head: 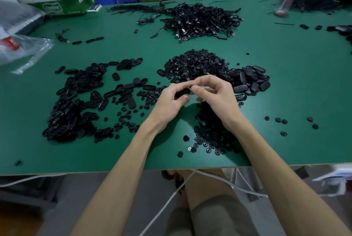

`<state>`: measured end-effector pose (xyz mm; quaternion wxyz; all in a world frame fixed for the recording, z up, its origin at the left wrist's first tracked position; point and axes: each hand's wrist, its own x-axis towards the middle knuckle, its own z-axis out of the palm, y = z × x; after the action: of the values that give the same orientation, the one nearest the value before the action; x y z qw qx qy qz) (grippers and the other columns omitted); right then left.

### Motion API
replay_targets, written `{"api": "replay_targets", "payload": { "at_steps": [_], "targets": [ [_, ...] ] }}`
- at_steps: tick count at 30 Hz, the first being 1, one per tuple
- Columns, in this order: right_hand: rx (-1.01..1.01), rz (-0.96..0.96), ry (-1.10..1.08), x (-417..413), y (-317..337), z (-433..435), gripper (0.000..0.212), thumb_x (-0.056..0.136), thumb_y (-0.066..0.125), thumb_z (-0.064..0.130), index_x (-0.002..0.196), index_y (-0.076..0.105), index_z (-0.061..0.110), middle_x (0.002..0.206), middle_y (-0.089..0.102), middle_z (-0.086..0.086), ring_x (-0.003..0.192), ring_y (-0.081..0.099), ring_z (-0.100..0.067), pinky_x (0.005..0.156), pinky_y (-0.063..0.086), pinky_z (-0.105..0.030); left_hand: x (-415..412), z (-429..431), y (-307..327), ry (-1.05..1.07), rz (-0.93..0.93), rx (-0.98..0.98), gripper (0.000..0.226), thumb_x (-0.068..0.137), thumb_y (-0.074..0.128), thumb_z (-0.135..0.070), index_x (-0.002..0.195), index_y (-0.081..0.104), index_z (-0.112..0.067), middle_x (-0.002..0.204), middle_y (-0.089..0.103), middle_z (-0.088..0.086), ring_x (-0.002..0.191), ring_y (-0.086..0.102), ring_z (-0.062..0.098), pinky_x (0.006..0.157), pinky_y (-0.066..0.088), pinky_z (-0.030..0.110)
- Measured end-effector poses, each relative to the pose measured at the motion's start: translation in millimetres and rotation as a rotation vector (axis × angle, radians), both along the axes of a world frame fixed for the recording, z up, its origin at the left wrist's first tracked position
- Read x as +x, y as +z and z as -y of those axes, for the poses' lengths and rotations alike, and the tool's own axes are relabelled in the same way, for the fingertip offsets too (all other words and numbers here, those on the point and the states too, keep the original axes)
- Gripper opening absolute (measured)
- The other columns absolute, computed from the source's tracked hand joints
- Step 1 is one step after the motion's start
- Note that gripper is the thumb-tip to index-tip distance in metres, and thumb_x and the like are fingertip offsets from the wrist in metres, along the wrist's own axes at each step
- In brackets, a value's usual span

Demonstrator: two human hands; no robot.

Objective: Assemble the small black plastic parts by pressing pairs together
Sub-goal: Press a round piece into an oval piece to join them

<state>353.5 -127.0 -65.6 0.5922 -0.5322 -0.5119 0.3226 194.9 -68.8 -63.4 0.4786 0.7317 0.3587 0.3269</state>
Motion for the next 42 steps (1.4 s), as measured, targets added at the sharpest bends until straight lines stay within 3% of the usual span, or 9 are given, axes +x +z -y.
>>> {"api": "replay_targets", "payload": {
  "at_steps": [4,8,11,15,21,24,30,35,42],
  "targets": [
    [0.001,0.073,-0.02,-2,0,0,0.006,0.093,0.073,0.006,0.098,0.075,0.006,0.098,0.077,-0.004,0.083,0.069,-0.011,0.082,0.058,-0.03,1,0,-2,0.028,0.08,-0.004,0.035,0.099,0.067,-0.005,0.133,0.065,-0.009,0.122,0.072,0.004,0.094,0.064,0.003,0.077,0.048,0.015],
    [0.027,0.052,-0.1,0,0,-1,0.006,0.092,0.073,0.005,0.098,0.075,0.007,0.094,0.077,-0.004,0.081,0.07,-0.011,0.081,0.057,-0.027,1,-1,-5,0.033,0.109,-0.022,0.035,0.1,0.062,0.001,0.134,0.063,-0.005,0.125,0.071,0.005,0.089,0.07,0.008,0.067,0.051,0.022],
    [0.039,0.055,-0.156,2,0,-1,0.006,0.093,0.073,0.006,0.098,0.075,0.01,0.093,0.077,-0.004,0.082,0.069,-0.011,0.083,0.057,-0.029,1,-2,-5,0.039,0.124,-0.026,0.038,0.102,0.047,0.013,0.136,0.061,0.002,0.129,0.068,0.011,0.076,0.071,0.005,0.071,0.055,0.022],
    [0.03,0.037,-0.174,3,-2,-3,0.006,0.094,0.071,0.006,0.098,0.074,0.01,0.095,0.077,-0.008,0.087,0.071,-0.022,0.087,0.059,-0.038,1,-2,-5,0.026,0.179,-0.061,0.035,0.101,0.051,0.012,0.135,0.06,0.006,0.127,0.07,0.017,0.101,0.075,0.023,0.081,0.059,0.028],
    [0.052,0.074,-0.131,2,0,-2,0.009,0.093,0.071,0.002,0.097,0.074,0.01,0.096,0.076,-0.007,0.085,0.069,-0.009,0.078,0.052,-0.017,3,0,-6,0.029,0.279,-0.131,0.025,0.105,0.053,0.001,0.126,0.067,0.004,0.112,0.074,0.02,0.1,0.076,0.027,0.085,0.062,0.035],
    [0.054,0.073,-0.122,2,-1,-2,0.009,0.093,0.071,0.002,0.098,0.074,0.01,0.095,0.076,-0.006,0.082,0.069,-0.008,0.076,0.052,-0.015,2,1,-6,0.02,0.291,-0.134,0.026,0.101,0.059,0.004,0.126,0.067,0.003,0.113,0.074,0.02,0.1,0.076,0.028,0.086,0.062,0.035],
    [0.055,0.092,-0.148,4,-3,-3,0.008,0.094,0.071,0.008,0.099,0.076,0.014,0.097,0.077,-0.002,0.091,0.07,-0.013,0.085,0.056,-0.026,2,-1,-6,0.029,0.3,-0.148,0.032,0.098,0.062,0.007,0.13,0.065,0.004,0.119,0.069,0.025,0.101,0.075,0.032,0.091,0.062,0.044],
    [0.021,0.038,-0.169,6,-5,-4,0.007,0.093,0.074,0.014,0.095,0.077,0.02,0.089,0.076,0.002,0.079,0.067,-0.01,0.075,0.057,-0.033,3,-2,-9,0.052,0.313,-0.136,0.031,0.099,0.061,0.007,0.13,0.066,0.003,0.12,0.067,0.026,0.101,0.075,0.034,0.093,0.061,0.045],
    [-0.017,-0.021,-0.116,5,-4,-2,0.009,0.091,0.076,0.011,0.098,0.076,0.017,0.077,0.077,0.008,0.077,0.07,-0.001,0.069,0.05,-0.016,2,-4,-12,0.095,0.345,-0.121,0.022,0.099,0.062,0.006,0.118,0.07,-0.002,0.104,0.065,0.014,0.099,0.077,0.026,0.089,0.062,0.038]
  ]
}}
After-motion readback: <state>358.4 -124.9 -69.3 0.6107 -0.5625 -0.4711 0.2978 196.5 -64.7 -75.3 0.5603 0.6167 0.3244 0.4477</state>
